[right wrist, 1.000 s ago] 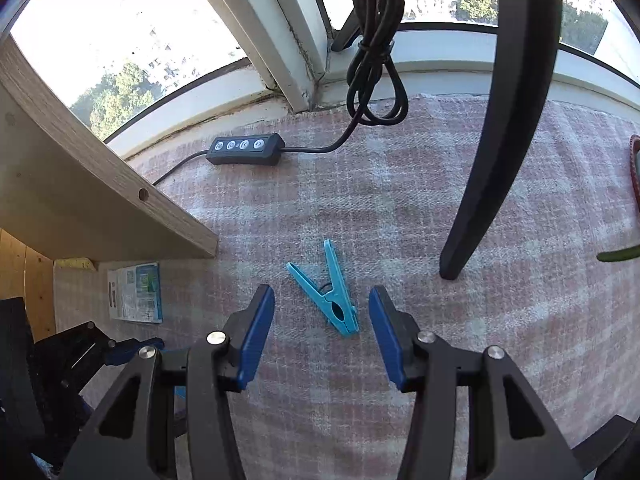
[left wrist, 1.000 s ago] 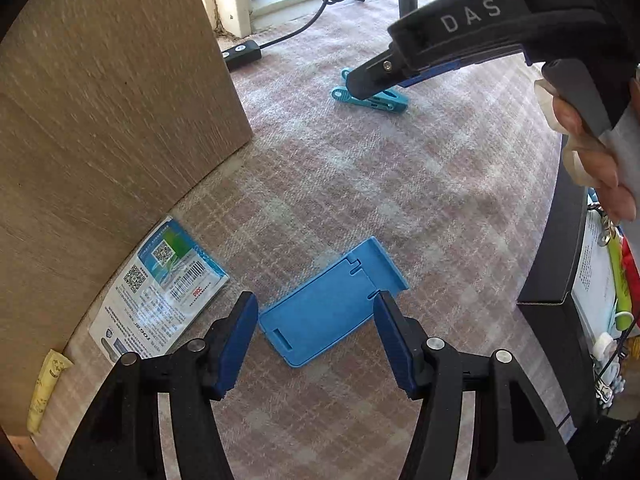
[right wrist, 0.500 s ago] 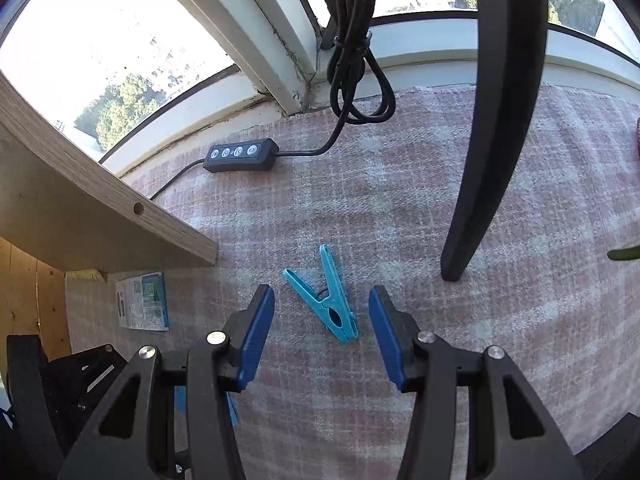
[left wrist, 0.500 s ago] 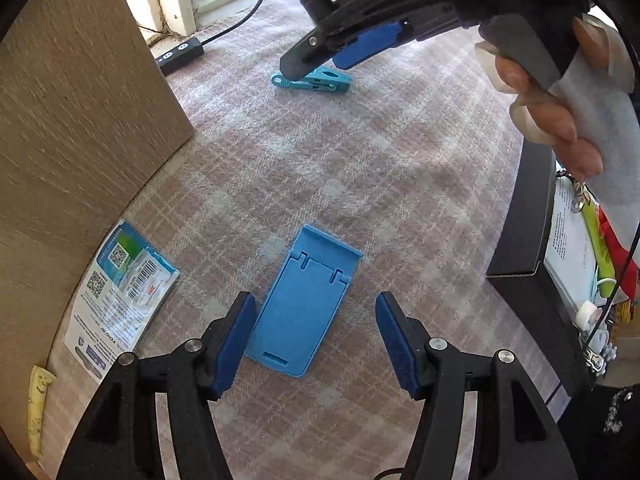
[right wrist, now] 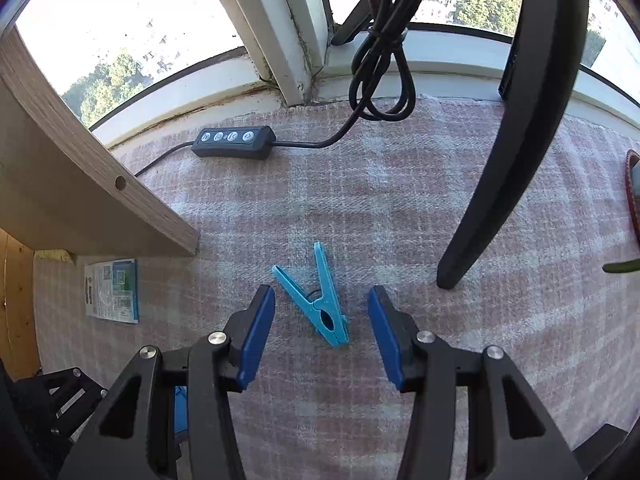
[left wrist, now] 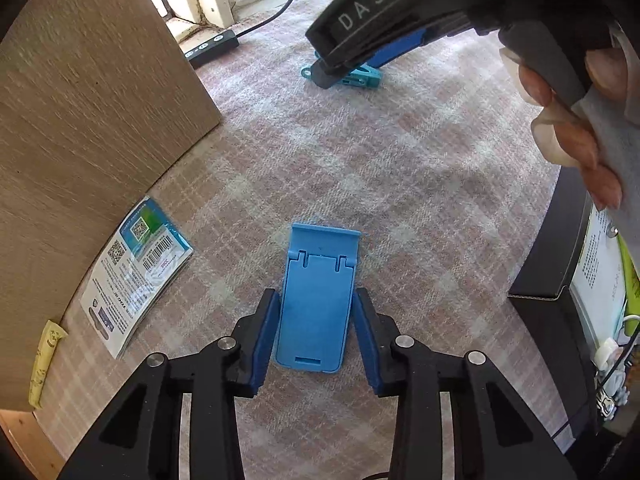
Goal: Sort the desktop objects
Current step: 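Grasp the blue phone stand with the left tool while the right tool grasps the teal clothespin, then carry the phone stand and teal clothespin over the tray and open both tools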
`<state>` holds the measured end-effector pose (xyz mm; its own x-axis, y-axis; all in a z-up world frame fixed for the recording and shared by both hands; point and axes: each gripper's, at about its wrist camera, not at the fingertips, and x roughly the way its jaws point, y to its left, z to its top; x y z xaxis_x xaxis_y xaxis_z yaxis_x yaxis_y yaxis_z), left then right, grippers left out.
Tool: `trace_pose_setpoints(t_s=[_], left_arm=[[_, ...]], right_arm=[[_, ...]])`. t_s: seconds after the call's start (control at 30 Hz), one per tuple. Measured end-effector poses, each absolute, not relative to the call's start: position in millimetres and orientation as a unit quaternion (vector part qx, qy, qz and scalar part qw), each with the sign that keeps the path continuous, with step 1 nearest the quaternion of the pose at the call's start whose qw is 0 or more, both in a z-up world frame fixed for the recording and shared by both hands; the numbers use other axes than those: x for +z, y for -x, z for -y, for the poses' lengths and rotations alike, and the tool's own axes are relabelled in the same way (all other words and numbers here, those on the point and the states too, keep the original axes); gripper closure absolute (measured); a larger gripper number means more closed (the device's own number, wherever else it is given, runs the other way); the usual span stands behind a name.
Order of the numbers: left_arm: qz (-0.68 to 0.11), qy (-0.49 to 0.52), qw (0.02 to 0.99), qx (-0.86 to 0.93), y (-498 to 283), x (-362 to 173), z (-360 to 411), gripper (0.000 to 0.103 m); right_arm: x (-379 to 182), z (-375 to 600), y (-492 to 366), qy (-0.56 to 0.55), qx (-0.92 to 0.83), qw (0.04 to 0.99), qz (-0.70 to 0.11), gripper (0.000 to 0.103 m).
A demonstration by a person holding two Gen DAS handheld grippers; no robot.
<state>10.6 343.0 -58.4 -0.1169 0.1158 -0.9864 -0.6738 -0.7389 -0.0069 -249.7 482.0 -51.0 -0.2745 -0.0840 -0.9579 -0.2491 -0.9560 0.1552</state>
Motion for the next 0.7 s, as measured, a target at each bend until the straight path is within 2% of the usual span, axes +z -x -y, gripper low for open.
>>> trace_pose_setpoints(t_s=[0.07,0.13,0.4,0.47,0.7], left_arm=[[-0.224,0.604,0.271,0.715,-11.7,-58.1,-341.3,0.068],[-0.213,0.609,0.265,0.716,-12.3,-57.9,-337.7,0.068],[-0.177,0.626,0.244,0.719,-16.3,-49.6,-303.8,0.069],[-0.172,0.623,0.239,0.725,-43.8,-43.5,-270.9,0.069],[-0.164,0.602,0.235,0.745,-70.1,-3.9,-253.7,0.069]], right_arm=[[-50.7,-476.7,247.6,0.602,0.787,0.067,-0.117,0.074],[-51.2,-475.7,244.5,0.607,0.782,0.065,-0.129,0.086],[-41.8,-471.4,221.5,0.611,0.77,0.045,-0.178,0.086],[-29.7,-468.9,214.0,0.607,0.774,0.044,-0.174,0.086],[23.7,-463.7,185.4,0.578,0.793,0.026,-0.188,0.086]])
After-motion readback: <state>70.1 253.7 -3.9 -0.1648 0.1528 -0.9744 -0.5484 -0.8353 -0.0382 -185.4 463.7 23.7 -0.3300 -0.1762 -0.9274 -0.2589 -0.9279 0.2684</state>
